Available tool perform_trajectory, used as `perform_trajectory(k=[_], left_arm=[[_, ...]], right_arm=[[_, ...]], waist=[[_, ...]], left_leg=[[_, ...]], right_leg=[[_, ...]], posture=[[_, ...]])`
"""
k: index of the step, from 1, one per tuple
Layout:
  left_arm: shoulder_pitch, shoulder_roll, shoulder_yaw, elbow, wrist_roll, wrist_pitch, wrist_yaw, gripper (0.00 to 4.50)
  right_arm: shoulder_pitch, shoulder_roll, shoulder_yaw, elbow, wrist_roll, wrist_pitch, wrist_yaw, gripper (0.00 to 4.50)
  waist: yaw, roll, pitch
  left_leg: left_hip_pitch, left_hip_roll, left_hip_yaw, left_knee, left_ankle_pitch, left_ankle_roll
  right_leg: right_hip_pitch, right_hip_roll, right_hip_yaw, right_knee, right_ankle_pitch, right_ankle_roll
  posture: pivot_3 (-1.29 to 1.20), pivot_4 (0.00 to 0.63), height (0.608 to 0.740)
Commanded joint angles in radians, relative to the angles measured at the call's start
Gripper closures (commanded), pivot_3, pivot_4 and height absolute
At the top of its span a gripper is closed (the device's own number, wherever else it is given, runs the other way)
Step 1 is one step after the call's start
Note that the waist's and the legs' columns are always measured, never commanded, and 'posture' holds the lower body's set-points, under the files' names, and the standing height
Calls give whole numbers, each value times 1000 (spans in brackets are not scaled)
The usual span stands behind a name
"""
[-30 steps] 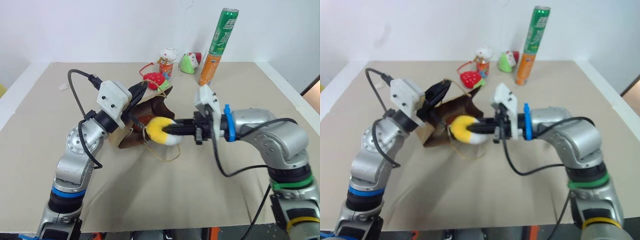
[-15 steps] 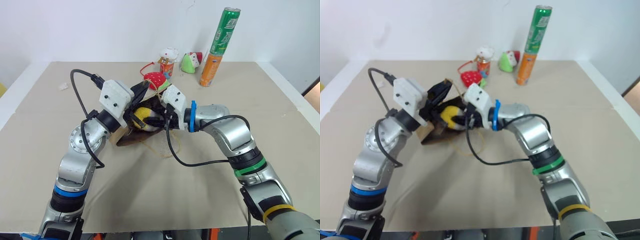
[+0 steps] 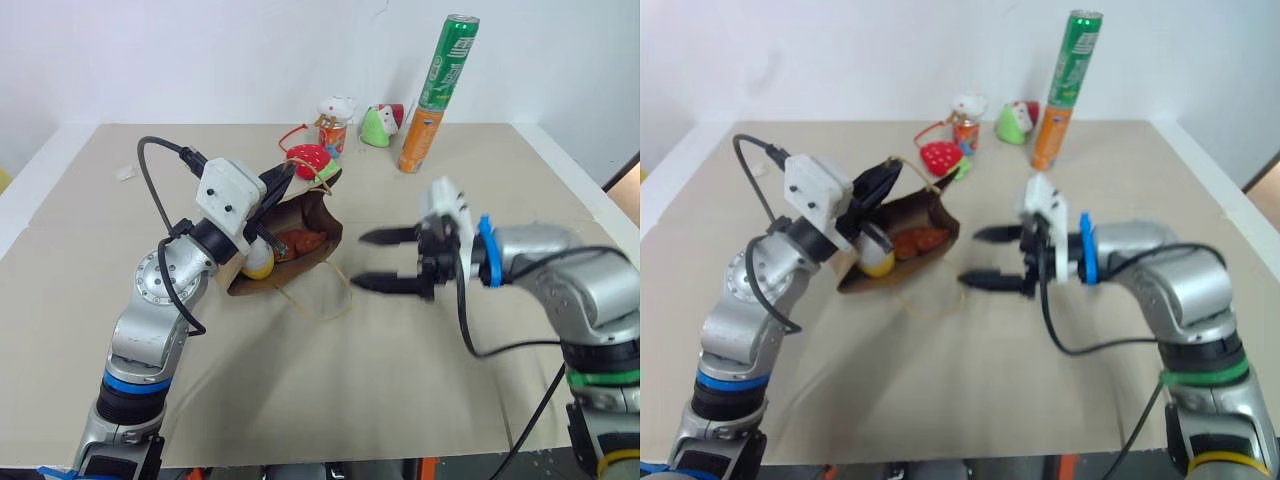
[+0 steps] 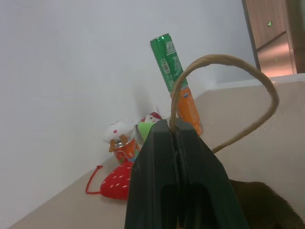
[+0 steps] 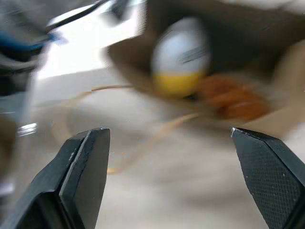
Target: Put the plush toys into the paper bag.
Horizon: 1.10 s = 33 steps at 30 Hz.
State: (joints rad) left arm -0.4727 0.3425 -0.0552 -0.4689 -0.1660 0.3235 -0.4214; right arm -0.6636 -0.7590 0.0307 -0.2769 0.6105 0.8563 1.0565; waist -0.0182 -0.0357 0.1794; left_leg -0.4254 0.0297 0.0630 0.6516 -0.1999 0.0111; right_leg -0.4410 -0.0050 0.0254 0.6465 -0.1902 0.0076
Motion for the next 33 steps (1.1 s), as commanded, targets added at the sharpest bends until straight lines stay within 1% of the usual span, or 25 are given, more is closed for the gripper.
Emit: perform_trajectory(k=[1, 3, 6, 8, 10, 13, 15, 16, 17, 21, 22, 23, 24, 27, 28, 29, 30, 31, 33], left_arm=[[-27, -5, 0, -19, -1, -11, 4, 4500], [-28, -7, 0, -16, -1, -12, 4, 4500], [-23, -9, 0, -16, 1, -14, 5, 4500], [-18, -10, -1, -18, 2, -15, 6, 4500], [-15, -11, -2, -20, 2, -16, 6, 4500], [-12, -11, -1, -25, 2, -14, 7, 4500], [-9, -8, 0, -31, 2, -11, 6, 4500], [-8, -7, 1, -32, 2, -10, 6, 4500], [-7, -6, 2, -35, 2, -8, 5, 4500], [-2, -3, 3, -38, 2, -6, 4, 4500], [-1, -3, 1, -39, 3, -6, 4, 4500], [-1, -3, 0, -39, 3, -6, 5, 4500], [-1, -3, 0, -38, 4, -8, 4, 4500], [-2, -4, -2, -35, 6, -12, 4, 4500], [-3, -4, -2, -34, 6, -13, 4, 4500], [-4, -5, -3, -35, 6, -13, 4, 4500], [-5, -5, -3, -35, 6, -13, 4, 4500], [-5, -6, -4, -35, 7, -13, 4, 4500], [-6, -7, -5, -34, 8, -14, 3, 4500]], right_arm=[[116, 62, 32, -146, 83, 72, -60, 80], [123, 104, 43, -139, 82, 81, -102, 80], [133, 139, 62, -120, 59, 69, -136, 80], [144, 150, 76, -108, 35, 47, -146, 488], [158, 141, 91, -104, 16, 19, -130, 1081], [167, 130, 98, -98, 6, 3, -120, 1816], [172, 113, 108, -88, -18, -18, -112, 2663], [174, 107, 113, -84, -29, -28, -109, 2839], [173, 102, 112, -78, -35, -33, -108, 3347], [144, 100, 84, -50, -25, -25, -116, 3347], [137, 97, 76, -43, -23, -23, -117, 2782], [131, 86, 72, -40, -25, -26, -111, 2744], [127, 77, 67, -37, -33, -34, -110, 2555], [124, 55, 54, -38, -17, -21, -97, 1341], [126, 50, 49, -44, -2, -11, -89, 1034], [129, 47, 44, -50, 10, -4, -84, 537], [134, 47, 41, -56, 15, 3, -86, 143], [139, 47, 42, -61, 17, 5, -90, 63], [147, 51, 48, -70, 25, 17, -97, 63]], waist=[[-5, 0, 0], [-5, 0, 0], [-5, 0, 0], [-4, 0, 0], [-4, 0, 0], [-3, 0, 0], [-3, 0, 0], [-3, 0, 0], [-3, 0, 0], [-4, 0, 0], [-4, 0, 0], [-4, 0, 0], [-4, 0, 0], [-3, 0, 0], [-3, -1, 0], [-3, -1, 0], [-3, -1, 0], [-3, -1, 0], [-3, -1, 0]], left_leg=[[0, 0, 0, 0, 0, 0], [1, 1, 0, 0, 0, 0], [1, 1, 0, 1, 0, 0], [1, 1, 0, 1, 0, 0], [1, 1, 0, 2, 0, 0], [0, -1, 1, 2, 0, 0], [0, -1, 1, 1, 0, 0], [0, -1, 1, 1, 0, 0], [0, 0, 0, 1, 0, 0], [1, 0, 0, 1, 0, 0], [1, 0, 0, 1, 0, 0], [1, 0, 0, 1, 0, 0], [1, 0, 0, 1, 0, 0], [1, 0, 0, 1, 0, 0], [0, -1, 0, 1, 0, 0], [0, -1, 0, 1, 0, 0], [0, -1, 0, 1, 0, 0], [0, 0, 0, 1, 0, 0], [0, 0, 0, 1, 0, 0]], right_leg=[[0, 0, 0, 0, 0, 0], [0, 1, 1, 0, 0, 0], [0, 2, 0, 0, 1, 1], [0, 2, 0, 0, 0, -2], [1, 1, 0, 0, 0, -2], [1, 0, 1, 0, 0, -1], [0, 0, 1, 0, 1, 2], [0, 0, 1, 0, 1, 2], [0, 0, 0, 0, 1, 2], [1, 1, 0, 0, 0, -1], [1, 1, 0, 0, 0, -1], [0, 1, 0, 0, 0, -1], [1, 1, 0, 0, 0, -1], [1, 0, 0, 0, 0, 0], [1, 0, 0, 0, 0, 0], [1, 0, 0, 0, 1, 1], [1, 0, 0, 0, 1, 2], [1, 0, 0, 0, 1, 2], [0, 1, 1, 0, 1, 2]], posture=[[0, 150, 740], [0, 150, 740], [0, 150, 740], [0, 150, 740], [0, 150, 740], [0, 150, 740], [0, 150, 740], [0, 150, 740], [0, 150, 740], [0, 150, 740], [0, 150, 740], [0, 150, 740], [0, 150, 740], [0, 150, 740], [0, 150, 740], [0, 150, 740], [0, 150, 740], [0, 150, 740], [0, 150, 740]])
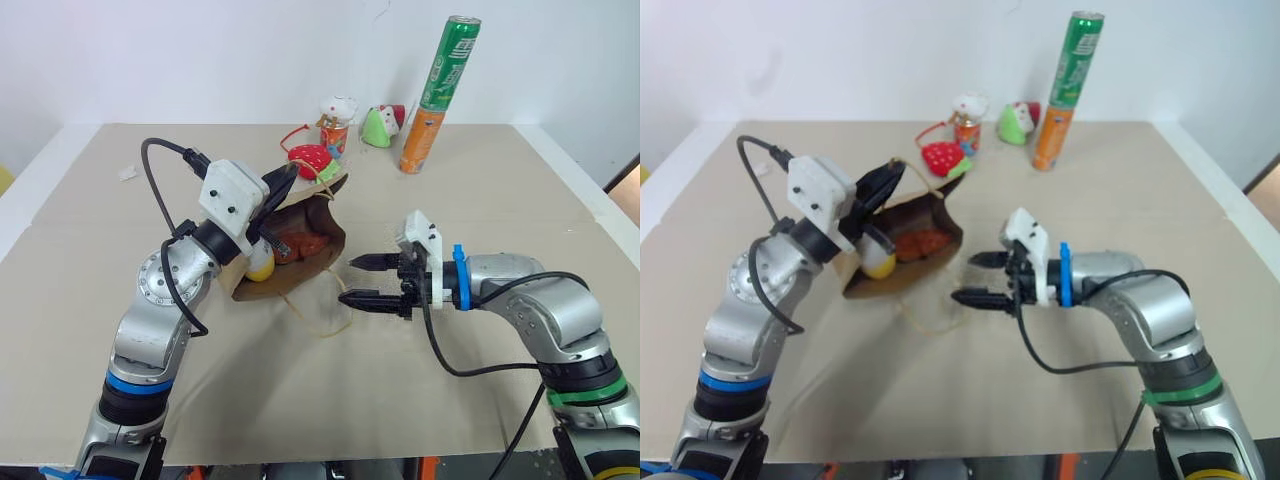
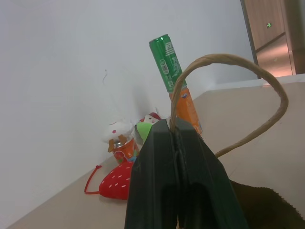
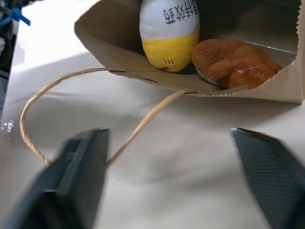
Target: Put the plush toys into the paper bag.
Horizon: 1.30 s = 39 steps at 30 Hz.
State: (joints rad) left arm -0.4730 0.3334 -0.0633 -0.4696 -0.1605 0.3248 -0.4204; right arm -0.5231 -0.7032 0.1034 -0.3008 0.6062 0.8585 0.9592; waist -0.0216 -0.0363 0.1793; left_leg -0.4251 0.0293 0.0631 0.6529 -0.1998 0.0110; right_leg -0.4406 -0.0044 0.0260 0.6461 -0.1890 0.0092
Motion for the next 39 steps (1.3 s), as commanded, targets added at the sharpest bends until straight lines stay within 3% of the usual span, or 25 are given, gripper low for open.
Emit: perform_trajectory(k=[1, 5, 10, 11, 16, 20, 22, 28, 32, 39], left_arm=[[-7, 2, 2, -33, 3, -16, 2, 4500], [-9, 1, 1, -23, 2, -22, -3, 4500], [-16, -3, 0, -10, 3, -29, -3, 4500], [-18, -5, -2, -8, 3, -29, -2, 4500], [-15, -3, -1, -6, 3, -34, -6, 4500], [-25, 2, 6, 4, 1, -38, -8, 4500], [-37, 4, 15, 19, 1, -45, -9, 4500], [-94, 21, 24, 61, 0, -78, -31, 4500], [-98, 3, 18, 70, -20, -62, -32, 4500], [-54, -20, -20, 82, -14, -60, -29, 4500]], right_arm=[[9, 1, -20, -51, 31, 18, -4, 63], [17, 43, 8, -50, 24, 8, -26, 63], [27, 79, 36, -35, -8, -33, -34, 2095], [27, 81, 38, -33, -10, -36, -32, 2703], [27, 81, 30, -37, -12, -48, -30, 4324], [3, 43, -32, -61, 35, -25, -9, 4324], [-57, 7, -123, -58, 128, 39, 1, 4324], [-212, -179, -267, -45, 244, 143, 70, 4324], [-255, -216, -265, -23, 255, 158, 83, 4324], [-188, -174, -100, 24, 58, -21, 75, 4324]], waist=[[0, 0, 0], [0, 0, 0], [0, 0, 0], [0, 0, 0], [0, 0, 0], [0, 0, 0], [0, 0, 0], [1, 0, 0], [1, 1, 1], [-1, 0, 0]], left_leg=[[0, 0, 0, 0, 0, 0], [0, 1, 0, 0, 0, 0], [0, 0, 0, 0, 0, 0], [0, 0, 0, 0, 0, 0], [0, 0, 0, 0, 0, 0], [0, 0, 0, 0, 0, 0], [0, 0, 0, 0, 0, 0], [0, 0, 0, 1, 0, 0], [-1, 0, -1, -1, 0, 0], [-1, 0, 0, 0, -1, 1]], right_leg=[[0, 0, 0, 0, 0, 0], [0, 1, 0, 0, 0, 0], [0, 0, 0, 0, 0, 0], [0, 0, 0, 0, 0, 0], [0, 0, 0, 0, 0, 0], [0, 0, 0, 0, 0, 0], [0, 0, 0, 0, 0, 0], [0, 0, 0, 0, 0, 0], [-1, 0, -1, 0, -1, -1], [-1, 0, 0, -1, -1, 0]], posture=[[0, 150, 740], [0, 150, 740], [0, 150, 740], [0, 150, 740], [0, 150, 740], [0, 150, 740], [0, 150, 740], [0, 150, 740], [0, 150, 740], [0, 150, 740]])
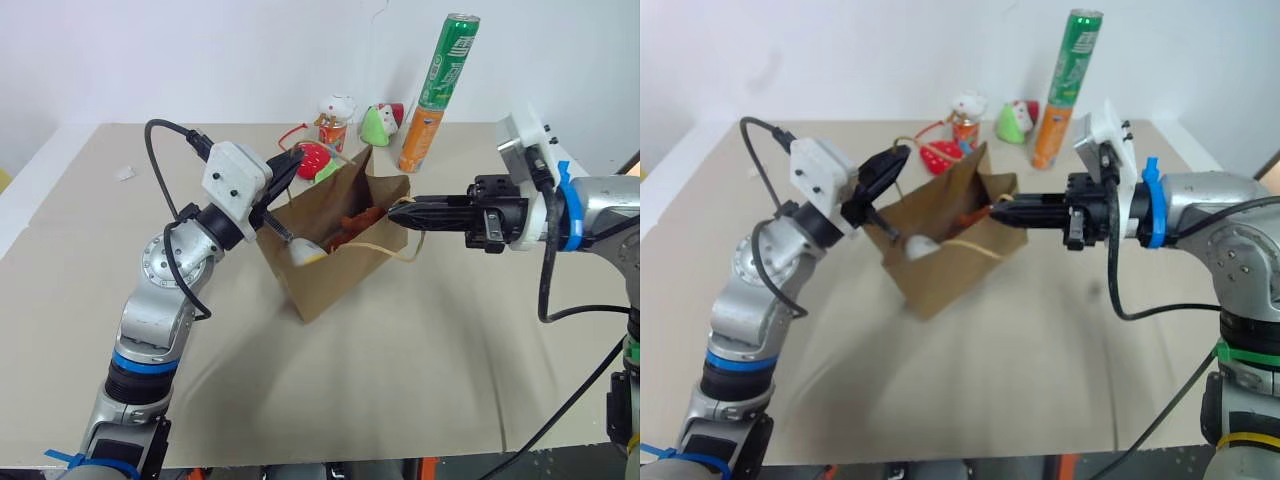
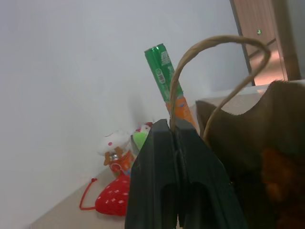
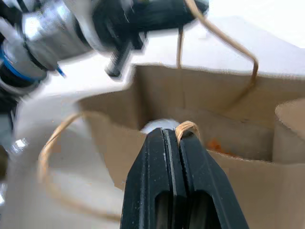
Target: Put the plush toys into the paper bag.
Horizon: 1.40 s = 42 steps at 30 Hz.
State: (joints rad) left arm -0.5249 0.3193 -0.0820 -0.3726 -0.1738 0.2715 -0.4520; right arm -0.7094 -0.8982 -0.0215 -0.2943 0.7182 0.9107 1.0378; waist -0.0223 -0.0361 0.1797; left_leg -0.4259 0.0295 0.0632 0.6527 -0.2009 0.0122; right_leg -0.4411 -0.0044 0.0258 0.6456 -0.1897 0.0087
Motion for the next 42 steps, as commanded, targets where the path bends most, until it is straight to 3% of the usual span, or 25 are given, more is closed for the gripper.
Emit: perform_trajectory(k=[1, 7, 8, 10, 11, 13, 15, 16, 18, 19, 20, 29, 36, 40, 42], left_arm=[[-2, -5, 0, -8, 1, -7, 2, 4500], [1, -8, 28, 2, -55, 44, -12, 4500], [7, -8, 31, -7, -73, 47, -22, 4079], [14, 3, 27, -27, -98, 48, -53, 3820], [15, 4, 28, -32, -103, 52, -54, 3109], [12, 7, 32, -33, -107, 59, -53, 2525], [9, 13, 34, -33, -110, 61, -54, 1576], [6, 17, 36, -30, -111, 61, -56, 1435], [0, 25, 40, -24, -113, 58, -63, 610], [-2, 30, 42, -21, -113, 55, -67, 220], [-4, 34, 43, -18, -114, 53, -72, 67], [-1, 41, 22, -16, -111, 38, -96, 67], [-3, 62, 73, -23, -144, 43, -113, 67], [27, 108, 150, -51, -226, 82, -151, 67], [71, 147, 179, -73, -276, 105, -202, 0]], right_arm=[[-8, 35, 33, 32, -70, -94, -9, 4324], [-58, 99, 50, 142, -134, -163, -25, 4324], [-63, 106, 44, 150, -130, -163, -22, 3934], [-78, 122, 31, 166, -130, -177, -21, 3638], [-84, 129, 25, 175, -137, -192, -25, 2972], [-89, 130, 22, 196, -170, -234, -31, 2372], [-86, 116, 29, 212, -208, -275, -27, 1438], [-81, 98, 37, 221, -239, -304, -20, 1275], [-71, 58, 52, 241, -300, -358, 0, 309], [-71, 46, 46, 253, -319, -377, -1, 39], [-75, 39, 31, 263, -318, -373, -6, 0], [-13, -16, -53, 196, -235, -256, 21, 0], [-21, -26, -263, 199, -39, -75, -10, 0], [132, -140, -318, 241, -102, -110, 56, 0], [272, -220, -287, 224, -169, -162, 128, 569]], waist=[[0, 0, 0], [0, 0, 0], [0, 0, 0], [0, 0, 0], [0, 0, 0], [0, 0, 0], [1, 0, 0], [1, 0, 0], [1, 0, 0], [1, 0, 0], [1, 0, 0], [1, 0, 0], [1, 0, 0], [1, 0, 0], [1, 0, 0]], left_leg=[[0, 0, 0, 0, 0, 0], [0, 0, 1, 1, 0, 0], [0, 0, 1, 1, 0, 0], [0, 0, 1, 0, 0, 0], [0, 0, 1, 0, 0, 0], [0, 0, 0, 0, 0, 0], [0, 0, 0, 0, 0, 0], [0, 0, 0, 0, 0, 0], [0, -1, 1, 0, 0, 0], [0, -1, 1, 0, 0, 0], [0, -1, 1, 0, 0, 0], [0, 0, 0, 0, 0, 0], [0, -1, 1, 0, 0, 0], [0, 0, 0, 0, 0, 0], [0, -1, 1, 0, 0, 0]], right_leg=[[0, 0, 0, 0, 0, 0], [0, 0, 1, 0, 1, 1], [0, 0, 1, 0, 1, 1], [0, 0, 1, 0, 1, 1], [0, 0, 1, 0, 1, 1], [0, 0, 1, 0, 1, 1], [0, 0, 1, 0, 1, 1], [0, 0, 1, 0, 1, 1], [0, 0, 1, 0, 1, 1], [0, -1, 1, 0, 1, 1], [0, -1, 1, 0, 1, 1], [0, 0, 1, 0, 1, 1], [0, 0, 2, 0, 1, 1], [0, 0, 1, 0, 1, 1], [0, 0, 1, 0, 1, 1]], posture=[[0, 150, 740], [0, 150, 740], [0, 150, 740], [0, 150, 740], [0, 150, 740], [0, 150, 740], [0, 150, 740], [0, 150, 740], [0, 150, 740], [0, 150, 740], [0, 150, 740], [0, 150, 740], [0, 150, 740], [0, 150, 740], [0, 150, 740]])
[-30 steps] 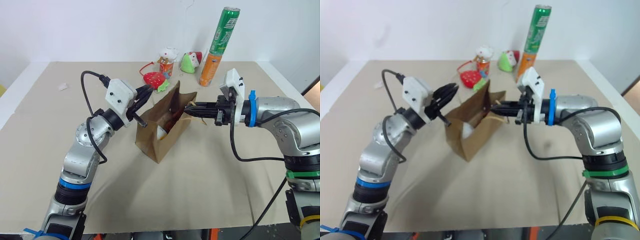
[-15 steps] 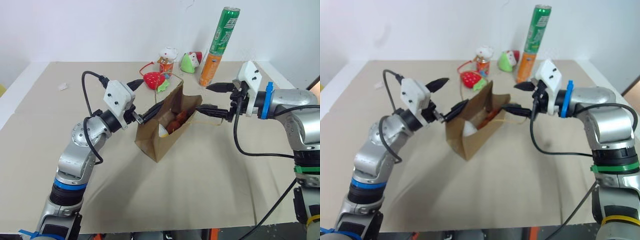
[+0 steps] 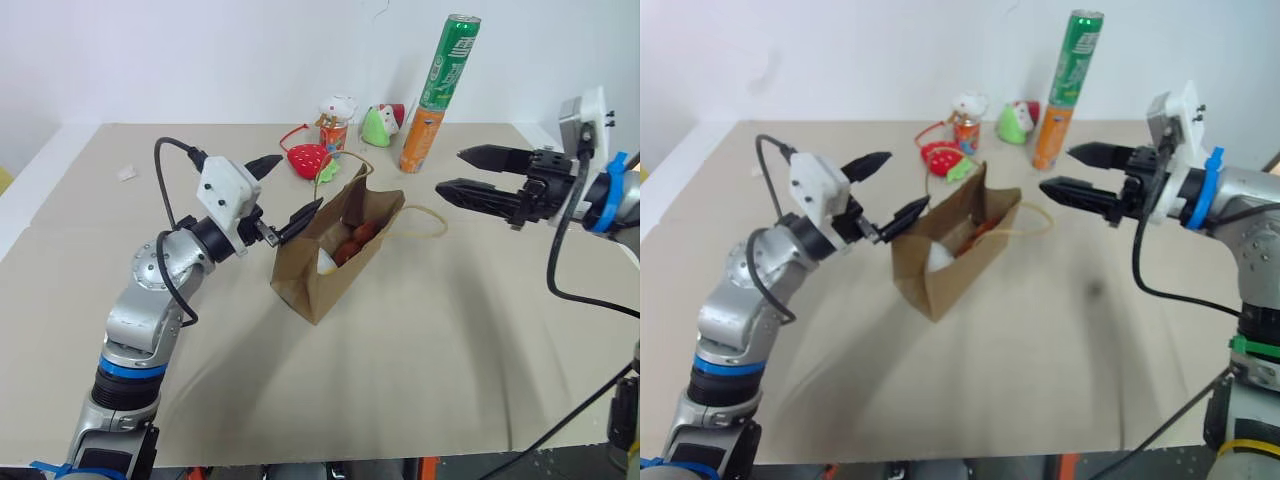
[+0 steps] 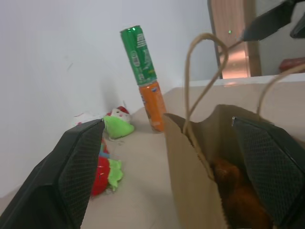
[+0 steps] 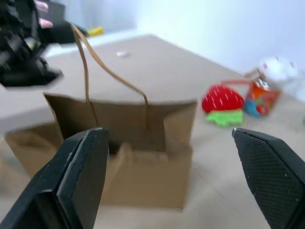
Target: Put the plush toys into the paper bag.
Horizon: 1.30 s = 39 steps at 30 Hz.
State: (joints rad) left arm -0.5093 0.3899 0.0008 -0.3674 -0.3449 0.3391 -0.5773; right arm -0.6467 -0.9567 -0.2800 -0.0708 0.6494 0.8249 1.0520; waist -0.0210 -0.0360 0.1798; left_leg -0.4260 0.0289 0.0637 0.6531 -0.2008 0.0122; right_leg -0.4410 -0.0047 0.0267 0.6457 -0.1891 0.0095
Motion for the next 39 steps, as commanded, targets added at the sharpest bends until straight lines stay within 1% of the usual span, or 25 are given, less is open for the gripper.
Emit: perform_trajectory(k=[1, 2, 3, 4, 5, 6, 8, 9, 10, 12, 16, 22, 25, 27, 30, 39], left_arm=[[73, 91, 105, -87, -124, 52, -92, 0], [95, 107, 111, -97, -138, 59, -110, 0], [119, 121, 115, -108, -151, 63, -128, 0], [141, 133, 117, -118, -159, 68, -140, 0], [163, 145, 117, -130, -166, 66, -156, 0], [182, 156, 114, -147, -178, 67, -170, 0], [202, 158, 116, -178, -220, 92, -177, 0], [208, 158, 116, -193, -244, 111, -176, 0], [215, 162, 113, -209, -263, 126, -177, 0], [231, 170, 105, -234, -284, 143, -181, 0], [244, 189, 106, -254, -272, 152, -162, 0], [274, 201, 101, -266, -269, 162, -138, 0], [276, 204, 75, -269, -264, 184, -129, 0], [279, 207, 51, -269, -229, 170, -125, 0], [288, 188, 29, -276, -205, 169, -87, 0], [288, 176, -5, -237, -139, 142, -64, 0]], right_arm=[[252, -181, -16, -20, -108, -78, 136, 929], [283, -183, -6, -65, -92, -57, 144, 1311], [289, -164, 4, -122, -50, -17, 133, 1806], [288, -141, 15, -171, -11, 16, 113, 2153], [283, -118, 34, -218, 23, 39, 95, 2373], [273, -87, 63, -265, 46, 52, 78, 2789], [250, -33, 119, -330, 63, 64, 48, 3398], [236, -10, 141, -352, 69, 69, 34, 3643], [215, 19, 167, -368, 73, 76, 12, 4079], [174, 85, 227, -384, 62, 70, -28, 4079], [145, 163, 347, -408, -10, 9, -60, 4079], [84, 266, 439, -363, -85, -67, -102, 4079], [64, 297, 466, -335, -111, -95, -107, 4079], [55, 312, 480, -322, -126, -108, -106, 4079], [43, 336, 504, -304, -151, -130, -108, 4079], [42, 362, 521, -295, -187, -155, -115, 4079]], waist=[[0, 0, 0], [1, 0, 0], [3, 0, 0], [2, 1, 0], [-5, 1, 0], [-8, 2, 0], [-15, 1, 0], [-16, 1, 0], [-15, 1, 0], [-13, 1, 0], [-10, 0, 0], [-4, 0, 0], [-2, 0, 0], [-2, 0, 0], [-2, 0, 0], [-2, 0, 0]], left_leg=[[0, 0, 0, 0, 0, 0], [0, 0, 0, 0, 0, 0], [0, 0, 0, 0, 0, 0], [0, 0, 0, 0, 0, 0], [0, -1, 1, -1, -1, 0], [2, 1, 3, 0, -2, 1], [3, 1, 3, 0, -2, 1], [4, 2, 2, 0, -2, 0], [4, 3, 0, 0, -1, -1], [4, 3, -1, 0, 1, -1], [3, 2, 0, 1, 2, -2], [2, 1, 1, 0, 1, -2], [2, 2, -1, 0, 1, -2], [2, 2, -1, -1, 1, -2], [2, 1, -1, -1, 1, -2], [2, 2, -1, -1, 1, -2]], right_leg=[[0, 0, 0, 0, 0, 0], [0, 0, 0, 0, 0, 0], [0, 0, 0, 0, 0, 0], [0, -1, 0, 0, -1, 0], [0, -1, 1, 0, -2, 0], [0, -1, 1, 0, -2, 1], [0, 0, 2, 1, -2, 2], [1, 2, 1, 1, -2, 0], [1, 3, -1, 1, -4, -4], [1, 3, -1, 1, -5, -5], [1, 1, -1, 1, -5, -6], [0, 0, 0, 1, -5, -5], [0, 0, -2, 1, -5, -6], [0, 1, -2, 1, -5, -6], [0, 0, -2, 1, -5, -6], [0, 0, -2, 1, -5, -6]], posture=[[0, 150, 740], [0, 150, 740], [0, 150, 740], [0, 150, 740], [0, 150, 740], [0, 150, 740], [0, 150, 740], [0, 150, 740], [0, 150, 740], [0, 150, 740], [0, 150, 740], [0, 150, 740], [0, 150, 740], [0, 150, 740], [0, 150, 740], [0, 150, 740]])
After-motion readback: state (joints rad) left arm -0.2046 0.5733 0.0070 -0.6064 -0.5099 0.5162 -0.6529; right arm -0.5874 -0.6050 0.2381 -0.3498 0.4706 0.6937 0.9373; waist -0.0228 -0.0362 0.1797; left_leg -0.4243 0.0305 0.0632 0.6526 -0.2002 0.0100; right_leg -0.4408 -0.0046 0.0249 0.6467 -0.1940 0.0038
